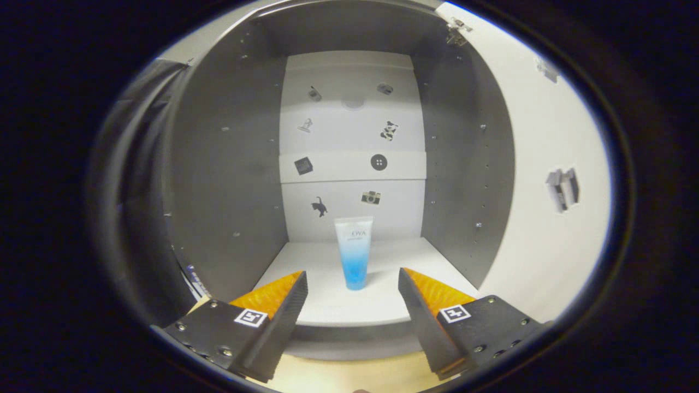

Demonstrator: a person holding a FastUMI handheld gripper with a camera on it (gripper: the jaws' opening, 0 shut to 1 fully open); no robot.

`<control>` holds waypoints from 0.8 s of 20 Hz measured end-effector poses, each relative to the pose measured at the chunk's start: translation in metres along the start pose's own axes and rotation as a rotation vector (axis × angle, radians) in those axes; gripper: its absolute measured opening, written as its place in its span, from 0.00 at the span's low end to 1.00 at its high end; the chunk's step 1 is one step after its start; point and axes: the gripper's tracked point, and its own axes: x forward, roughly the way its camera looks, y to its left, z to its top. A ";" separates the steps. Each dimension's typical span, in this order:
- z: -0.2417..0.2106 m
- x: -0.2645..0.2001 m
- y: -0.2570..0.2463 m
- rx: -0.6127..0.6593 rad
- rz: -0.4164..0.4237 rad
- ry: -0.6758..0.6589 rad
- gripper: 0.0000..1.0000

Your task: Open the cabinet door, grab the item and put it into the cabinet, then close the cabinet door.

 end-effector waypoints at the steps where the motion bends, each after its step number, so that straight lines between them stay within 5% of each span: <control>1: 0.001 -0.020 0.001 -0.002 0.010 -0.004 0.99; 13: 0.025 -0.234 -0.047 0.064 -0.036 -0.062 0.99; 16: 0.031 -0.286 -0.085 0.077 -0.101 -0.066 0.99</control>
